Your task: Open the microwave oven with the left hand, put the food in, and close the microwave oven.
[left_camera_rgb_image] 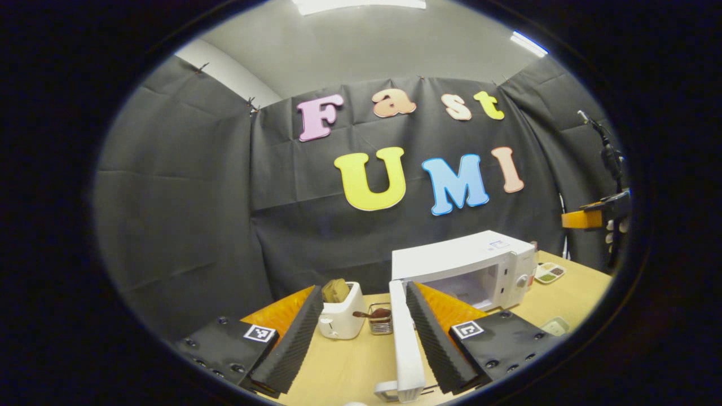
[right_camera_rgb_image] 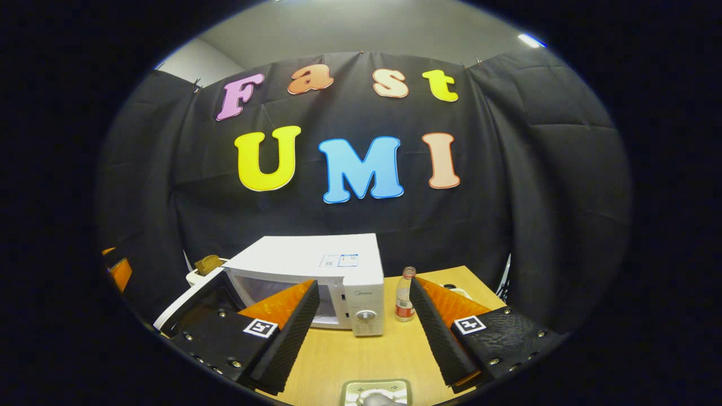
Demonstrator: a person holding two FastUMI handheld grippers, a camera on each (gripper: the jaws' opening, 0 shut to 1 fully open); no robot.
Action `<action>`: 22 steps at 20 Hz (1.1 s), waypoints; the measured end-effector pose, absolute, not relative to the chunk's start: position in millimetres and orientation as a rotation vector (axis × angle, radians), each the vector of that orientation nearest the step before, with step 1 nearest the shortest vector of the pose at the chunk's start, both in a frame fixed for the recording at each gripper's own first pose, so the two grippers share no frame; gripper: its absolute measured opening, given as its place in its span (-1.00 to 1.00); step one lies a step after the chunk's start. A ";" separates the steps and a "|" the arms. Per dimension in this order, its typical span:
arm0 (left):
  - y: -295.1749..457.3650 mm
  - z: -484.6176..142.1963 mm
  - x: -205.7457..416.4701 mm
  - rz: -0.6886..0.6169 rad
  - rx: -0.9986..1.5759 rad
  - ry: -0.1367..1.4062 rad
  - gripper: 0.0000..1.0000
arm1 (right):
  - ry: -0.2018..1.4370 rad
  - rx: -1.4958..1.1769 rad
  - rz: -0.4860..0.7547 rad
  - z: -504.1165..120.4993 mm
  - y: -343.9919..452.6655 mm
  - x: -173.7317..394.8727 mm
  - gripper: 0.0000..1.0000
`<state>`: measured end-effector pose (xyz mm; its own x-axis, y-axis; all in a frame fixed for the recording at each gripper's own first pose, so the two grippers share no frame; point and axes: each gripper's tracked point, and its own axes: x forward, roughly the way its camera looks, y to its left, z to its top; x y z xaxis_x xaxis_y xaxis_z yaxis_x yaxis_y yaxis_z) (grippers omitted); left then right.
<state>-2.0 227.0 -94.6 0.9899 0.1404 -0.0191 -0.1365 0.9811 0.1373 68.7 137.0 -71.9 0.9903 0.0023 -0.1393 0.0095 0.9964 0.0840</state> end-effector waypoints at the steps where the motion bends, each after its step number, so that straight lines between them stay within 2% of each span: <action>1: 226.1 -94.2 -0.2 0.139 0.133 0.029 1.00 | 0.133 0.084 -0.013 -69.1 129.2 62.5 0.96; 7: 256.5 -122.3 -4.3 0.200 0.147 0.059 1.00 | 0.165 0.092 -0.012 -65.4 102.4 39.2 0.96; 9: 282.5 -157.1 -12.5 0.249 0.180 0.123 0.89 | 0.178 0.093 -0.006 -63.0 97.2 36.3 0.96; 10: 293.1 -179.4 -19.4 0.272 0.190 0.154 1.00 | 0.203 0.097 0.003 -66.2 97.8 34.4 0.96; 13: 307.9 -234.0 -40.3 0.311 0.164 0.245 0.97 | 0.197 0.065 -0.004 -53.3 89.3 34.4 0.96; 18: 293.0 -297.9 -51.3 0.290 0.126 0.347 1.00 | 0.196 0.049 0.009 -40.2 91.6 31.6 0.96; 19: 291.9 -304.3 -50.8 0.285 0.128 0.356 0.89 | 0.204 0.042 0.014 -42.0 93.6 30.8 0.95; 22: 280.0 -308.7 -58.1 0.267 0.138 0.361 0.89 | 0.220 0.040 0.033 -46.1 98.3 28.6 0.96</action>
<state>-58.1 280.0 -308.7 0.9009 0.2817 -0.3303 -0.2329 0.9557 0.1801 28.6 98.3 -46.1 0.9754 0.0374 -0.2173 -0.0285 0.9986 0.0438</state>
